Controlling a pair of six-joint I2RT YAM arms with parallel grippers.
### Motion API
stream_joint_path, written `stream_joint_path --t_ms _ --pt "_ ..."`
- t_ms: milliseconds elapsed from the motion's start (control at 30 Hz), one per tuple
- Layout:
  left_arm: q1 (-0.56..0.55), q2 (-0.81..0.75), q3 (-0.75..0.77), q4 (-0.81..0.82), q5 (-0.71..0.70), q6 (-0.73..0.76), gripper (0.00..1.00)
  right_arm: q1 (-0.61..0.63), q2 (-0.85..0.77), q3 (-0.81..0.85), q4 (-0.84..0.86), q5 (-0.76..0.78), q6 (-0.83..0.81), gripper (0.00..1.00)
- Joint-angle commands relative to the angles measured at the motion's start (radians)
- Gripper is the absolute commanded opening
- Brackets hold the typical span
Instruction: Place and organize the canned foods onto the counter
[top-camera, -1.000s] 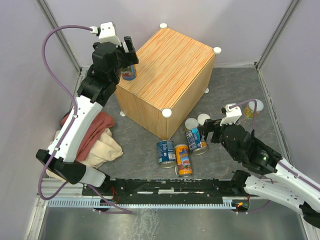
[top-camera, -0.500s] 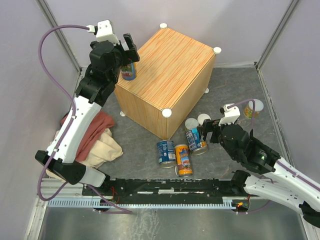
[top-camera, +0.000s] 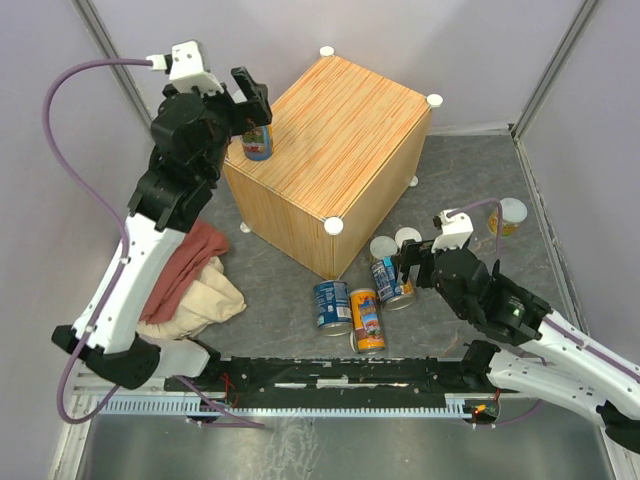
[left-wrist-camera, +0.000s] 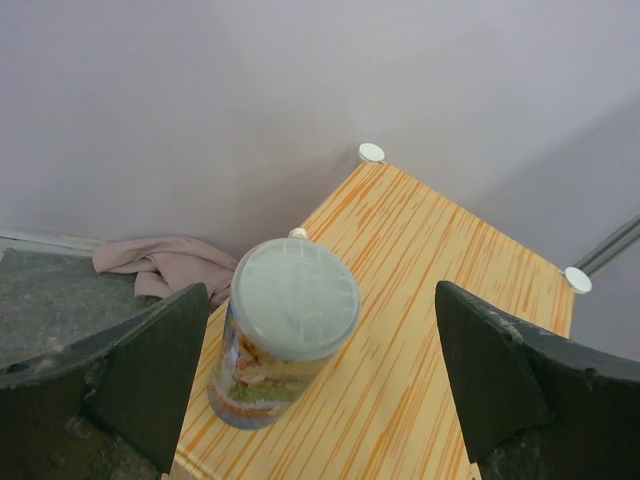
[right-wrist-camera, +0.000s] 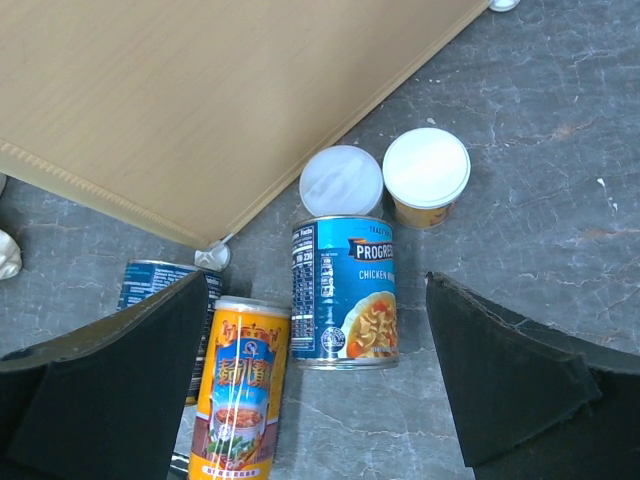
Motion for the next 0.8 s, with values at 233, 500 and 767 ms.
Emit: stream_joint_path --t_ms 233,500,767 --pt "-0.063 -0.240 -0.147 0.095 -0.004 -0.070 0.99 0.005 0.067 -0.106 0.076 -0.112 0.106 0.96" --pt "-0.117 -0.337 -0.265 0.098 0.035 -0.130 0.99 0.092 0.167 -0.153 0.153 -0.120 0.186 0.96" --pt "-0.169 -0.370 -0.337 0.100 0.046 -0.145 1.00 0.239 0.306 -0.138 0.182 -0.027 0.281 0.95"
